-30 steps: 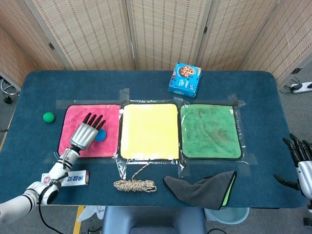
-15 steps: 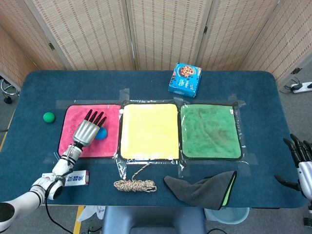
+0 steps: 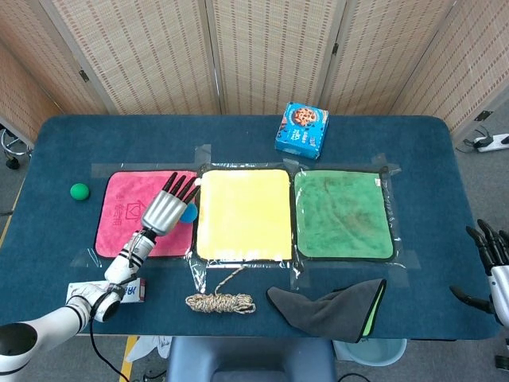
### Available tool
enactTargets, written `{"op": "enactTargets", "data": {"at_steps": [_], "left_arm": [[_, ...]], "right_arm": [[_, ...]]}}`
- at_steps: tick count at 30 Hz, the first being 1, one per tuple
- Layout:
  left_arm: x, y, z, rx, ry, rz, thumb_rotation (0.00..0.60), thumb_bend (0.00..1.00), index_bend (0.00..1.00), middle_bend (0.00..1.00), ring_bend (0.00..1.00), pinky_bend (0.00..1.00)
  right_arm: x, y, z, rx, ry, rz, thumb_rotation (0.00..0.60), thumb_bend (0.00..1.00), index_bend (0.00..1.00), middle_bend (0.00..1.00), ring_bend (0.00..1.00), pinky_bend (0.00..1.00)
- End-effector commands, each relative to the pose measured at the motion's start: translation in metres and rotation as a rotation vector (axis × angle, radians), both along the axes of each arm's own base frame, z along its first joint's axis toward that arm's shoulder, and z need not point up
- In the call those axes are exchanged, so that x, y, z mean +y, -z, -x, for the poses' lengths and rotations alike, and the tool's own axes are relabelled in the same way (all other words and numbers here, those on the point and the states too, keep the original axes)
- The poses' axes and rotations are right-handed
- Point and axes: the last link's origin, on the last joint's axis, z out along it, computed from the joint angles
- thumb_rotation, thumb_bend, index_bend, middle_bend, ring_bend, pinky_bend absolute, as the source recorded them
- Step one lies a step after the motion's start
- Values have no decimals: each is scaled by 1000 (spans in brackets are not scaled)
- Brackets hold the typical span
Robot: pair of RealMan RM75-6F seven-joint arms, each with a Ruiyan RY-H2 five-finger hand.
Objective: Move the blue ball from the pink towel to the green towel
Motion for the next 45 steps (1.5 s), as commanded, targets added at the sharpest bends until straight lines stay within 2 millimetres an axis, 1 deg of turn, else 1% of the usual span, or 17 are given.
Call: {"op": "enactTargets", "data": {"at_steps": [1, 3, 6, 8, 14, 18, 22, 27, 36, 45], "left_arm": [[-2, 2, -18, -6, 57, -3, 600, 366, 0, 0, 0, 0], [-2, 1, -23, -17, 70, -14, 600, 366, 0, 0, 0, 0], [-1, -4, -21, -17, 58, -30, 600, 366, 0, 0, 0, 0], [0, -8, -16, -10, 39, -38, 600, 366, 0, 0, 0, 0], [5, -18, 9, 19, -46, -64, 600, 367, 0, 0, 0, 0], [10, -13, 24, 64, -108, -59, 600, 366, 0, 0, 0, 0], [12, -3, 26, 77, -120, -49, 600, 366, 0, 0, 0, 0], [14, 11, 14, 73, -106, -32, 600, 367, 0, 0, 0, 0], [10, 32, -13, 21, -69, -7, 600, 366, 0, 0, 0, 0], [7, 45, -55, -33, 11, 1, 600, 367, 0, 0, 0, 0]], "right_arm": [[0, 0, 1, -2, 2, 0, 600, 85, 59, 32, 72, 0], [0, 0, 1, -3, 1, 1, 600, 85, 59, 32, 71, 0], [0, 0, 1, -3, -1, 0, 600, 85, 59, 32, 71, 0], [0, 0, 2, -4, -1, 0, 600, 85, 59, 32, 71, 0], [0, 0, 4, -6, 6, -1, 600, 84, 59, 32, 71, 0], [1, 0, 4, -6, 5, 1, 600, 85, 59, 32, 71, 0], [3, -1, 5, -6, 8, 2, 600, 85, 59, 32, 71, 0], [4, -2, 4, -6, 5, 7, 600, 85, 59, 32, 70, 0], [6, -3, 4, -7, 8, 12, 600, 85, 59, 32, 70, 0], [7, -3, 5, -8, 11, 13, 600, 85, 59, 32, 70, 0]]}}
